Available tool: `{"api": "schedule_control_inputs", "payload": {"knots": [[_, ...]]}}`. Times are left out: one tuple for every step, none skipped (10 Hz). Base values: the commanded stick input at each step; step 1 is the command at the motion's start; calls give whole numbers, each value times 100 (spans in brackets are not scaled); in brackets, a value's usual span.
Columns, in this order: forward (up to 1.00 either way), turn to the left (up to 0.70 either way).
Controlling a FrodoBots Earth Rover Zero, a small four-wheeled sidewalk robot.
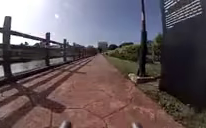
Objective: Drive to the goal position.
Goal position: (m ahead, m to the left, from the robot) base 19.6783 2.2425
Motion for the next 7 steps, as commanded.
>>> {"api": "schedule_control_inputs", "payload": {"knots": [[50, 50], [50, 26], [50, 0], [50, 0], [50, 0], [50, 0], [50, 0]]}}
